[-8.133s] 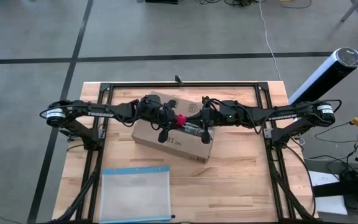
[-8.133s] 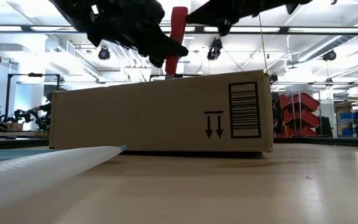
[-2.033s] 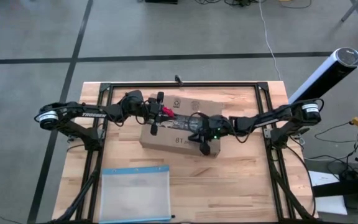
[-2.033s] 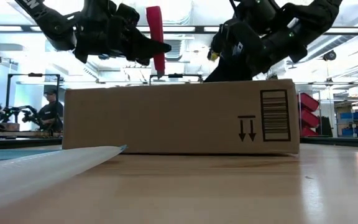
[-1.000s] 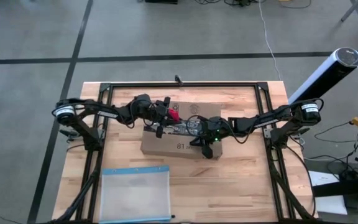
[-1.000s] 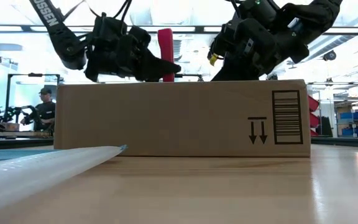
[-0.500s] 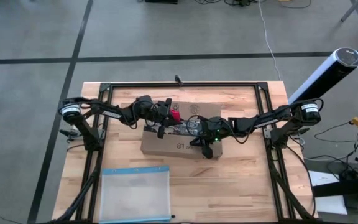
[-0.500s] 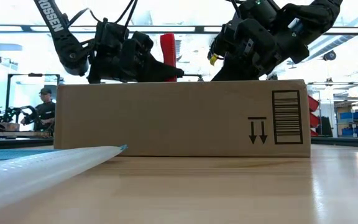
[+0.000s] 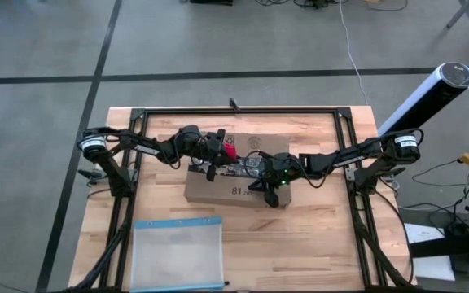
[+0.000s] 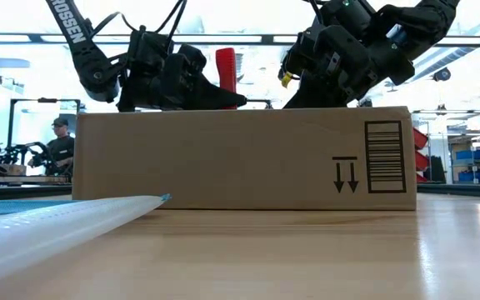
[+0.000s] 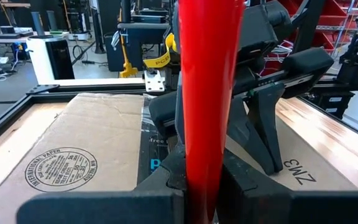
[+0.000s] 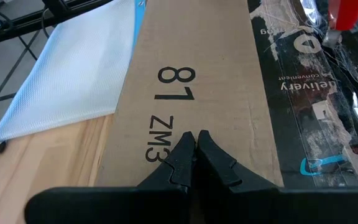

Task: Unpack boxes
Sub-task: Break down the box using the red cutter

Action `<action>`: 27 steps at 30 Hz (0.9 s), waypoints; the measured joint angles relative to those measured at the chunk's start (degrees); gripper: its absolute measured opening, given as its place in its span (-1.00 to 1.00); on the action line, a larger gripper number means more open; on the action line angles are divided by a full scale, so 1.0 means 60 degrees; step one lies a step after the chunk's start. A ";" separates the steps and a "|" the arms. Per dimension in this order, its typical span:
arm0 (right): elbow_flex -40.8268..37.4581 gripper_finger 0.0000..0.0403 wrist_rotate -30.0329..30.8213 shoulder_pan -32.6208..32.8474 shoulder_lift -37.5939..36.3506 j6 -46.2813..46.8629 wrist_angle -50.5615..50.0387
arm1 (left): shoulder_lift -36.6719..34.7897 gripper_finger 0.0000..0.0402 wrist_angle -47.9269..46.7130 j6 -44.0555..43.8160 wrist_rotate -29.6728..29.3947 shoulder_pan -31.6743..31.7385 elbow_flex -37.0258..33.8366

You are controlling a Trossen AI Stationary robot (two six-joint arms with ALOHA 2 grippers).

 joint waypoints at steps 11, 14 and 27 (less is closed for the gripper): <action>0.0000 -1.00 0.0004 0.0000 0.0007 -0.0006 0.0084 | 0.0000 -0.89 -0.0071 -0.0098 -0.0044 -0.0104 0.0004; 0.0000 -1.00 0.0004 0.0000 0.0007 -0.0006 0.0088 | 0.0000 -0.89 -0.0116 -0.0051 -0.0214 -0.0109 0.0004; 0.0000 -1.00 0.0004 0.0000 0.0007 -0.0009 0.0106 | 0.0000 -0.89 -0.0717 0.0225 -0.0538 -0.0097 0.0011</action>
